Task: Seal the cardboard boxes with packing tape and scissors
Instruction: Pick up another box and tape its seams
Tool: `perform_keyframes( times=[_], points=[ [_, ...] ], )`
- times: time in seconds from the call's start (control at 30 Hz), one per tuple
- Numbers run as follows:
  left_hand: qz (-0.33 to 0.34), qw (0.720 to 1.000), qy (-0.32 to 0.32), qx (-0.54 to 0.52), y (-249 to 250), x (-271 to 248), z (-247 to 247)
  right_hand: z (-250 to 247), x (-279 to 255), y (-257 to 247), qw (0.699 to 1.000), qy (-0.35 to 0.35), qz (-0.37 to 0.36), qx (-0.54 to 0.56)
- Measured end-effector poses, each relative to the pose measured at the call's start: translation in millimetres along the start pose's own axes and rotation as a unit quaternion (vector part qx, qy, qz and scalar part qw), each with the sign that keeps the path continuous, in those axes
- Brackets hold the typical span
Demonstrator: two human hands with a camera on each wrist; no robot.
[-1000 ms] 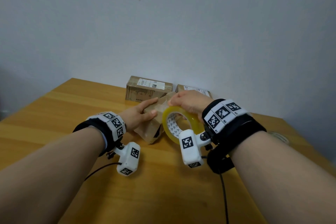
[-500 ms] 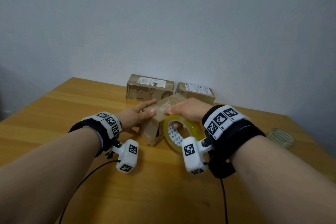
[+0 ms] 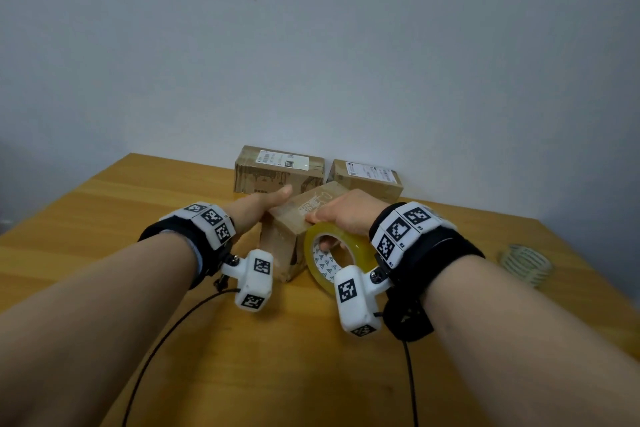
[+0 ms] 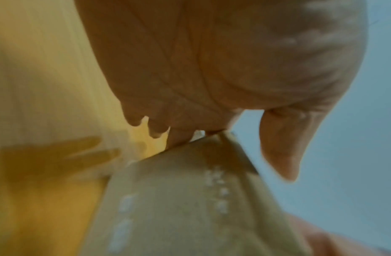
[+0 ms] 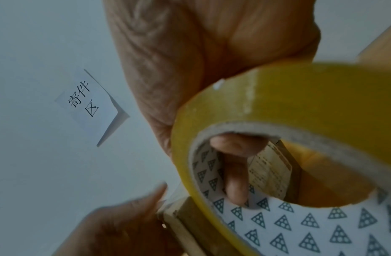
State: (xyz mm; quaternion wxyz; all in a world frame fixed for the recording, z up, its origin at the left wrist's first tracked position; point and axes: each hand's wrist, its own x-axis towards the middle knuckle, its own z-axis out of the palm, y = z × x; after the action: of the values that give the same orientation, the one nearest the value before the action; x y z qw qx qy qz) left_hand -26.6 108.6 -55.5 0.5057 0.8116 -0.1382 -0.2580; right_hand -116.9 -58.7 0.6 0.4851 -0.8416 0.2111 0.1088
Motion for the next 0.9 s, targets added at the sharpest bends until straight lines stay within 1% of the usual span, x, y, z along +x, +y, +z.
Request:
perform_keyframes(
  times=[0.07,0.1,0.17,0.23,0.27,0.3,0.37,0.4,0.43,0.47,0.53,0.6,0.67,0.77,0.8,0.87,0.9],
  points=[
    [-0.005,0.997,0.071,0.023,1.3,9.1,2.6,1.3,-1.1,-0.6,1.000,0.006,0.005,0.007],
    [0.001,0.996,0.081,0.028,3.7,11.8,5.1,1.4,-0.7,-0.5,1.000,0.010,0.005,0.008],
    [-0.007,0.997,0.066,0.038,11.3,12.8,10.3,1.1,-0.9,0.6,1.000,0.014,-0.002,-0.004],
    [-0.039,0.995,0.054,0.073,19.4,7.3,11.9,0.7,1.5,1.1,1.000,0.013,-0.010,-0.016],
    [-0.041,0.993,0.051,0.100,23.2,5.0,12.5,0.8,2.6,1.8,1.000,0.011,-0.011,-0.026],
    [-0.022,0.987,0.055,0.148,26.4,3.1,13.1,1.3,3.7,2.6,0.999,0.010,-0.012,-0.035],
    [0.054,0.962,0.069,0.258,31.1,-6.9,15.9,1.8,4.4,4.9,0.999,0.014,-0.021,-0.036],
    [0.099,0.949,0.060,0.295,31.5,-12.9,17.2,1.4,5.4,6.3,0.999,0.014,-0.023,-0.022],
    [0.133,0.936,0.036,0.324,31.1,-18.3,17.6,1.1,6.2,6.6,1.000,0.013,-0.026,-0.006],
    [0.146,0.926,0.003,0.349,30.9,-22.4,17.1,0.5,5.2,6.7,0.999,0.010,-0.031,0.002],
    [0.133,0.911,-0.056,0.386,31.3,-29.6,17.1,0.8,6.0,6.6,0.999,-0.003,-0.037,-0.025],
    [0.120,0.899,-0.087,0.413,31.4,-32.2,20.3,2.6,6.7,8.3,0.998,0.001,-0.047,-0.052],
    [0.119,0.881,-0.084,0.450,30.7,-31.0,23.2,3.2,7.8,9.9,0.995,0.014,-0.074,-0.059],
    [0.134,0.857,-0.053,0.494,26.8,-28.4,25.8,0.7,3.3,12.8,0.994,-0.008,-0.083,-0.067],
    [0.134,0.851,-0.044,0.505,26.2,-27.5,26.3,-1.7,1.1,16.0,0.992,0.000,-0.094,-0.083],
    [0.132,0.842,-0.036,0.522,27.1,-26.3,28.4,-15.1,1.0,23.4,0.994,0.053,-0.073,-0.057],
    [0.132,0.839,-0.036,0.526,27.4,-25.3,29.5,-23.8,3.7,29.6,0.995,0.081,-0.041,-0.045]
  ],
)
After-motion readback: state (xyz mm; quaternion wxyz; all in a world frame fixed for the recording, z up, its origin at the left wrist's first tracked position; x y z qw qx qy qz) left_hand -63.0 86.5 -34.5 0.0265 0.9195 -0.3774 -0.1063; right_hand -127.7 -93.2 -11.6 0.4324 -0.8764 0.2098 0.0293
